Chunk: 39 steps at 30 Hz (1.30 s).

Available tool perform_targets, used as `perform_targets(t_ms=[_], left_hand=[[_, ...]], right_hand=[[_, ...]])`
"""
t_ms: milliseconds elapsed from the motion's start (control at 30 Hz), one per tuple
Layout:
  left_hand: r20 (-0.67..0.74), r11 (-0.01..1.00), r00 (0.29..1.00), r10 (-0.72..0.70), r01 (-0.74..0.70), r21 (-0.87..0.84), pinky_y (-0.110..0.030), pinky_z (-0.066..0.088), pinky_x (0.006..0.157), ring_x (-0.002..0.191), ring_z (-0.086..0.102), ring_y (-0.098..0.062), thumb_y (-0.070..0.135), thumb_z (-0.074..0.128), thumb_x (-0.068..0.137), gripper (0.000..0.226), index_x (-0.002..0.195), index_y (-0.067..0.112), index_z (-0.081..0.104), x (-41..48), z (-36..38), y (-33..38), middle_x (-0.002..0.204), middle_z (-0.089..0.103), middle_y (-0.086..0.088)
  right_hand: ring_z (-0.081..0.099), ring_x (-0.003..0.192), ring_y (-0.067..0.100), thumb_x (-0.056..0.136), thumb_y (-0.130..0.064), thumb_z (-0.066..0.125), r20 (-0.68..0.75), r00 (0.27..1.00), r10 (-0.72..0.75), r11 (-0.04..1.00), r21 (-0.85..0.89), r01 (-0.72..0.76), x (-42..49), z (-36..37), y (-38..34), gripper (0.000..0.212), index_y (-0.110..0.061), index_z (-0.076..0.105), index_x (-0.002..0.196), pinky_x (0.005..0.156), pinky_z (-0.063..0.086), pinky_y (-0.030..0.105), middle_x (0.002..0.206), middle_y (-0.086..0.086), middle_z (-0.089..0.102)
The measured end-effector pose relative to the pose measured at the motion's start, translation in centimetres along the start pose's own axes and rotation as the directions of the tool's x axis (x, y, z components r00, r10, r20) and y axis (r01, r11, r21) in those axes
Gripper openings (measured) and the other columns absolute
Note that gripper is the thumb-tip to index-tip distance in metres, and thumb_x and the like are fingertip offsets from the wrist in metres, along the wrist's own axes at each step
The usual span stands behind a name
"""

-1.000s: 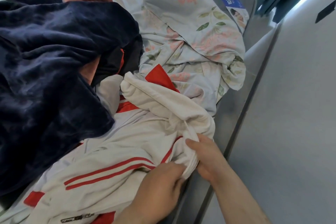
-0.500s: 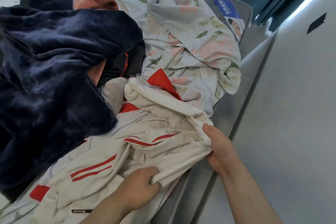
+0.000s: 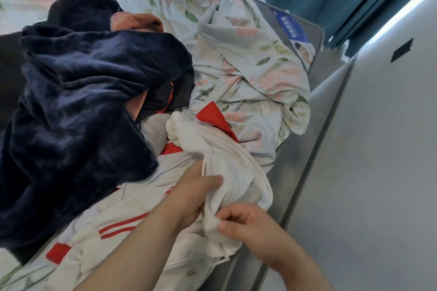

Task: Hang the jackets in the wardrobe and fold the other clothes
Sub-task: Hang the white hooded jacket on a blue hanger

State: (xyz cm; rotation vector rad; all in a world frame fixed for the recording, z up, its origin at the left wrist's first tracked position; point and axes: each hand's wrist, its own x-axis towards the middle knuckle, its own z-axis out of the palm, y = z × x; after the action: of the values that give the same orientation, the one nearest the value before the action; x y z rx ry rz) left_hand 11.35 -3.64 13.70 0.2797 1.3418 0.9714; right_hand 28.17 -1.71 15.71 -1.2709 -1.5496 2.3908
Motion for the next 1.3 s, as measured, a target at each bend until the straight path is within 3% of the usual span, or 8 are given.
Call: perform_targets(t_ms=[267,367,467,600,700,867,1033,1300], left_hand=[[0.098,0.912,0.995,0.023,-0.061,0.407,-0.031,0.052,0.074,0.085,0.069,-0.018,-0.006,0.053,0.078,0.037,0.098,0.018,0.073,-7.0,-4.1,4.6,0.095,0.074,-0.002],[0.202,0.788,0.979,0.027,-0.145,0.598,-0.032,0.037,0.064,0.067,0.049,-0.016,0.006,0.05,0.064,0.011,0.072,0.003,0.057,-11.0,-4.0,7.9,0.069,0.053,-0.004],[0.26,0.675,0.964,0.058,-0.23,0.702,-0.042,0.023,0.058,0.061,0.028,-0.02,0.005,0.045,0.059,0.007,0.058,0.008,0.038,-15.1,-3.8,11.5,0.063,0.031,-0.011],[0.21,0.585,0.965,0.16,-0.264,0.767,-0.031,0.03,0.054,0.054,0.039,-0.009,0.001,0.048,0.067,0.031,0.051,0.027,0.054,-20.9,-5.0,15.2,0.055,0.044,0.007],[0.062,0.585,0.922,0.382,-0.294,0.756,-0.026,0.043,0.058,0.057,0.058,-0.01,0.005,0.066,0.084,0.03,0.063,0.026,0.068,-25.1,-6.9,16.6,0.062,0.064,0.003],[-0.142,0.678,0.758,0.637,-0.463,0.57,-0.027,0.054,0.065,0.076,0.072,-0.013,0.007,0.071,0.087,0.028,0.081,0.033,0.079,-32.0,-9.1,17.9,0.084,0.076,0.0],[-0.064,0.642,0.66,0.749,-0.698,0.316,-0.031,0.057,0.067,0.083,0.074,-0.025,0.019,0.069,0.074,0.02,0.09,0.023,0.08,-39.4,-10.2,19.8,0.089,0.077,-0.01],[-0.044,0.494,0.493,0.869,-0.869,0.015,-0.025,0.056,0.059,0.068,0.07,-0.015,0.015,0.068,0.07,0.013,0.076,0.018,0.079,-52.0,-14.0,21.4,0.074,0.073,-0.004]], right_hand=[[0.061,0.091,-0.008,0.098,-0.01,0.053,-0.325,0.935,-0.145,0.947,-0.318,0.036,-1.8,0.0,-4.4,0.044,-0.051,0.069,0.094,0.078,0.046,0.011,0.106,-0.029,0.066],[0.044,0.123,-0.013,0.097,0.0,0.042,-0.171,0.935,-0.312,0.846,-0.498,0.191,0.4,2.3,-8.1,0.066,-0.059,0.05,0.124,0.104,0.036,0.011,0.135,-0.039,0.044],[0.013,0.149,0.003,0.09,0.008,0.044,0.116,0.945,-0.305,0.676,-0.673,0.3,2.6,4.7,-11.9,0.077,-0.046,0.041,0.145,0.118,0.015,0.021,0.164,-0.012,0.016],[0.037,0.13,-0.009,0.092,-0.012,0.062,0.306,0.926,-0.223,0.678,-0.634,0.372,2.7,7.9,-15.7,0.024,-0.03,0.072,0.104,0.106,0.032,0.022,0.149,-0.01,0.049],[0.061,0.098,-0.01,0.091,-0.017,0.062,0.267,0.935,-0.233,0.762,-0.548,0.346,0.9,9.5,-17.3,0.018,-0.029,0.072,0.1,0.089,0.049,0.02,0.101,-0.025,0.07],[0.051,0.121,-0.008,0.076,-0.044,0.073,0.085,0.96,-0.267,0.846,-0.457,0.276,-4.6,12.9,-17.4,0.043,-0.056,0.057,0.114,0.098,0.047,0.021,0.13,-0.018,0.057],[0.039,0.128,0.004,0.068,-0.049,0.08,-0.067,0.962,-0.264,0.716,-0.683,0.148,-8.4,17.7,-14.1,0.093,-0.035,0.035,0.148,0.101,0.035,0.019,0.136,-0.018,0.037],[0.058,0.081,0.008,0.068,-0.038,0.06,-0.321,0.881,-0.348,0.777,-0.624,0.08,-13.5,28.7,-13.5,0.04,-0.023,0.053,0.104,0.074,0.051,0.038,0.094,-0.007,0.063]])
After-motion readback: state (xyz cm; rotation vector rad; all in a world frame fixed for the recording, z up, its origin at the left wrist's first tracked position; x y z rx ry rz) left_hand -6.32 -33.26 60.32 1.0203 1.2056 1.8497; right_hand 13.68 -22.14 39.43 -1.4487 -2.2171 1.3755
